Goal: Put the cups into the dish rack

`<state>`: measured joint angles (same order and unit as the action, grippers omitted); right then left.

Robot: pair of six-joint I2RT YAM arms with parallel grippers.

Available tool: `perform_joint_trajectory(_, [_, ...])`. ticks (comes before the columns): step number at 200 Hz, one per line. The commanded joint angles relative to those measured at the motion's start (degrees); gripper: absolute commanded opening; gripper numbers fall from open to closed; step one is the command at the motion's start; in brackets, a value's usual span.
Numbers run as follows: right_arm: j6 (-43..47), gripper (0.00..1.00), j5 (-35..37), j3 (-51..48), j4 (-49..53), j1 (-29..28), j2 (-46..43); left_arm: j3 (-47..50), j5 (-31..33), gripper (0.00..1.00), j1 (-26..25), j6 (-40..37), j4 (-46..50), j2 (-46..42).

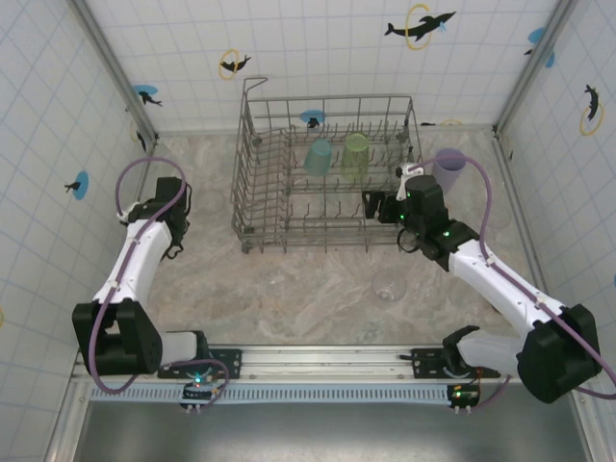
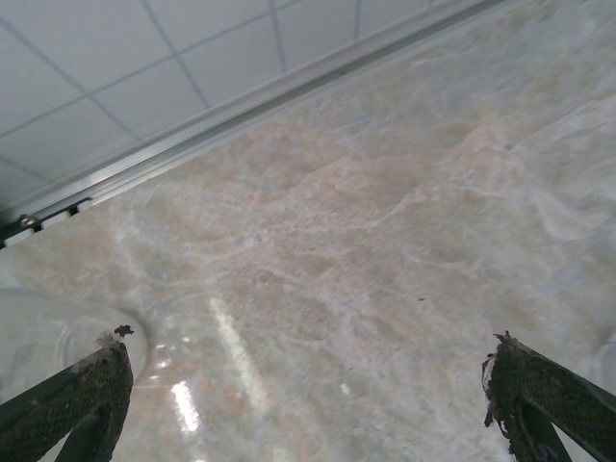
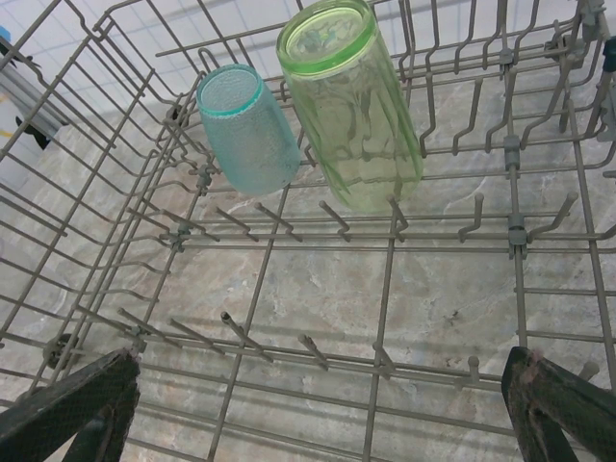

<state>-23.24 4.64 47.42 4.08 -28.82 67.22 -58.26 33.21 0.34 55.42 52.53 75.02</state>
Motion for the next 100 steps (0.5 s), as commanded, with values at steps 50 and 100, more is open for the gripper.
perform_joint_trajectory(50, [-1.3,1.00,-1.3,-3.2,-3.1,-0.1,-1.9,1.2,2.8,0.98,2.0,3.4,6.7,-2.8])
perform_joint_trajectory(100, [-1.2,1.00,-1.5,-4.3,-3.6,0.1,-1.6,4.3,0.9,0.97,6.4,0.9,7.2,-6.0])
